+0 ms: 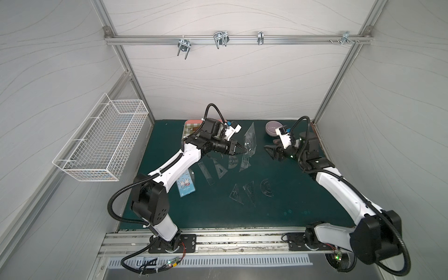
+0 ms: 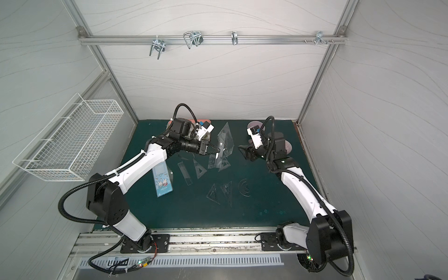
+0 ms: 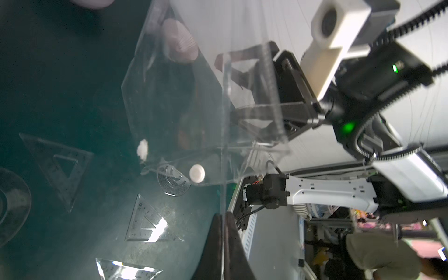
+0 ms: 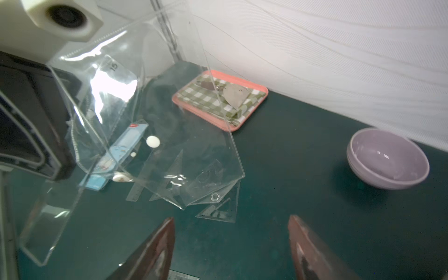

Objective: Open the ruler set and take out the ruler
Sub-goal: Take out the ruler from the ruler set bag.

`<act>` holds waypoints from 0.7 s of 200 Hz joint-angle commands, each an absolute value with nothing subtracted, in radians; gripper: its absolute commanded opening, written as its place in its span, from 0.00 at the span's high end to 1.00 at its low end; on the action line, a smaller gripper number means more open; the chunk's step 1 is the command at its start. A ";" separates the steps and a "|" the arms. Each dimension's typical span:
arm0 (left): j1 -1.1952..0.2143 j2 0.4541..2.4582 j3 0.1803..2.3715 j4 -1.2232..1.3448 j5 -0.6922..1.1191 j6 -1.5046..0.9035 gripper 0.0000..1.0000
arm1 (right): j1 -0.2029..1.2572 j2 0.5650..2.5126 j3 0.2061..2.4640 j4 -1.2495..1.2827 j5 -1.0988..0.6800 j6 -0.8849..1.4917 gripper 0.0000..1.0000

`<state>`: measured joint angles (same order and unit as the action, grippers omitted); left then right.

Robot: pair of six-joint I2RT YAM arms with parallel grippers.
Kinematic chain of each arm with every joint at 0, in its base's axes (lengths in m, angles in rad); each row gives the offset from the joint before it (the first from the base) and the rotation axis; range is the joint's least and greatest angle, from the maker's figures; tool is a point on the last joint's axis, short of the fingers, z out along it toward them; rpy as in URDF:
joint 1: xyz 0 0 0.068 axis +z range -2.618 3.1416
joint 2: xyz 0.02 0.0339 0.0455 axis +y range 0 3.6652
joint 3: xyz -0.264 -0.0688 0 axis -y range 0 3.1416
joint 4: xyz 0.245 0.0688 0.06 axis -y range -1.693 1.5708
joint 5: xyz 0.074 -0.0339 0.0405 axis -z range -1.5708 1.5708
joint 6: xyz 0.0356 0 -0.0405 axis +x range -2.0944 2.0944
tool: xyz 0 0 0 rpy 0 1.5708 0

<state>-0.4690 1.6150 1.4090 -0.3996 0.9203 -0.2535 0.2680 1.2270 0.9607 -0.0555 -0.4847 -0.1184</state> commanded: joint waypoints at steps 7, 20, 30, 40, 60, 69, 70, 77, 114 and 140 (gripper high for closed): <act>-0.465 1.521 1.361 -0.369 0.967 0.000 1.00 | 0.220 1.283 1.087 -0.184 -0.764 -0.265 0.25; -0.464 1.509 1.360 -0.404 0.959 0.072 1.00 | 0.214 1.315 1.157 -0.244 -0.806 -0.315 0.25; -0.464 1.511 1.367 -0.439 0.965 0.123 1.00 | 0.207 1.348 1.217 -0.297 -0.839 -0.350 0.25; -0.464 1.516 1.374 -0.468 0.976 0.169 1.00 | 0.197 1.379 1.276 -0.348 -0.880 -0.380 0.25; -0.465 1.529 1.390 -0.520 1.011 0.259 1.00 | 0.171 1.444 1.385 -0.429 -0.989 -0.431 0.26; -0.464 1.534 1.391 -0.534 1.024 0.287 1.00 | 0.155 1.467 1.420 -0.450 -1.042 -0.450 0.26; -0.465 1.533 1.391 -0.535 1.025 0.291 1.00 | 0.153 1.469 1.423 -0.453 -1.049 -0.451 0.26; -0.465 1.535 1.392 -0.542 1.028 0.306 1.00 | 0.140 1.489 1.451 -0.464 -1.085 -0.460 0.26; -0.465 1.549 1.407 -0.555 1.021 0.322 1.00 | 0.121 1.580 1.607 -0.669 -1.222 -0.564 0.28; -0.466 1.549 1.418 -0.553 1.034 0.319 1.00 | 0.130 1.591 1.614 -0.678 -1.235 -0.565 0.28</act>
<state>-0.4690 1.5425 1.3609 -0.5537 0.9958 0.2630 0.1219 1.5806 1.5944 -0.5674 -1.1381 -0.4824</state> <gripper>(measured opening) 0.047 0.722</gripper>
